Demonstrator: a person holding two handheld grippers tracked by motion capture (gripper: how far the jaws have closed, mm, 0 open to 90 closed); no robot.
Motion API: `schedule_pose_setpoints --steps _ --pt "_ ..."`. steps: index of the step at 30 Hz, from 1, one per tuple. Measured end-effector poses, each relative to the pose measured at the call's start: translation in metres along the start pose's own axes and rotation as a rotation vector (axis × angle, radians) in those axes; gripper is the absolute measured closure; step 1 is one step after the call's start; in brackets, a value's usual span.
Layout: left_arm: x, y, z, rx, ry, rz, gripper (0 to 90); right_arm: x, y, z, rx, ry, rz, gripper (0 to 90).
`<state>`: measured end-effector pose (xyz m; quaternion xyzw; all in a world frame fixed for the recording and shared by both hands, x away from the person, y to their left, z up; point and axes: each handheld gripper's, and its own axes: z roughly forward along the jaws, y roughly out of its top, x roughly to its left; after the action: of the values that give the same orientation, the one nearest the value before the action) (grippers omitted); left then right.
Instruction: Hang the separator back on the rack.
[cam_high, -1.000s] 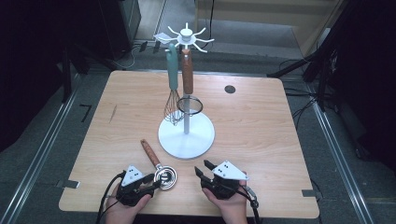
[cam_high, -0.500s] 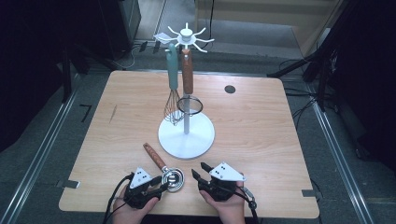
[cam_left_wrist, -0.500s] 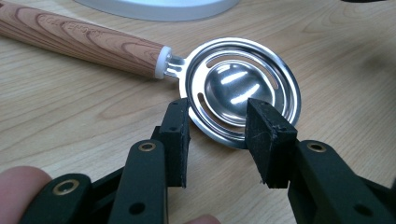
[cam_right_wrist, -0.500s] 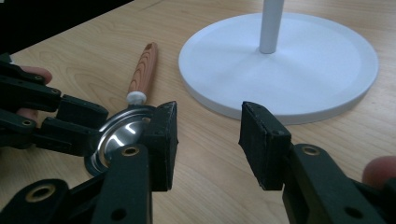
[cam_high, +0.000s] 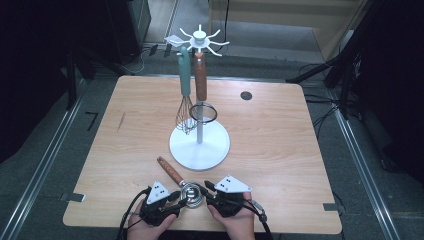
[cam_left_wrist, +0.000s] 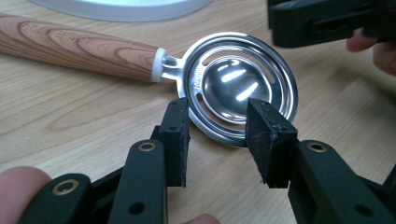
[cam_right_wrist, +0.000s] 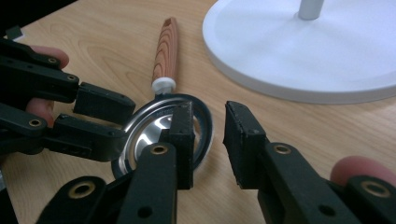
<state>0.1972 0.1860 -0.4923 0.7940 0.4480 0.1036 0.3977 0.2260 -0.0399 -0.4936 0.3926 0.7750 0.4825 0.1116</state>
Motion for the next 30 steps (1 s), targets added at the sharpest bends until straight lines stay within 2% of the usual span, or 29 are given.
schedule_pose_setpoints --steps 5,11,15,19,21,23,26,30 --pt "-0.005 0.0 0.003 -0.001 -0.011 0.003 61.3 0.002 0.0 0.0 0.004 -0.006 -0.016 76.1" --pt "-0.011 0.001 0.007 -0.004 -0.026 0.007 62.0 -0.001 0.001 -0.001 0.004 -0.017 -0.01 76.2" --pt "-0.01 0.002 0.005 -0.022 -0.031 0.004 58.1 -0.003 0.0 0.001 0.024 -0.037 -0.016 76.2" --pt "0.002 0.003 -0.007 -0.069 -0.027 -0.02 51.3 -0.001 -0.001 0.003 0.03 -0.066 -0.026 77.5" --pt "0.012 0.003 -0.015 -0.098 -0.021 -0.038 50.1 0.001 0.0 0.0 0.001 -0.064 -0.029 81.4" --pt "0.02 0.003 -0.022 -0.122 -0.011 -0.056 49.0 0.002 0.001 0.0 0.002 -0.042 -0.028 85.0" --pt "0.035 0.003 -0.032 -0.157 0.028 -0.073 46.2 0.005 -0.001 0.004 0.044 -0.011 -0.04 90.0" --pt "0.053 0.0 -0.041 -0.194 0.082 -0.097 38.9 0.007 -0.002 0.009 0.079 0.001 -0.047 90.0"
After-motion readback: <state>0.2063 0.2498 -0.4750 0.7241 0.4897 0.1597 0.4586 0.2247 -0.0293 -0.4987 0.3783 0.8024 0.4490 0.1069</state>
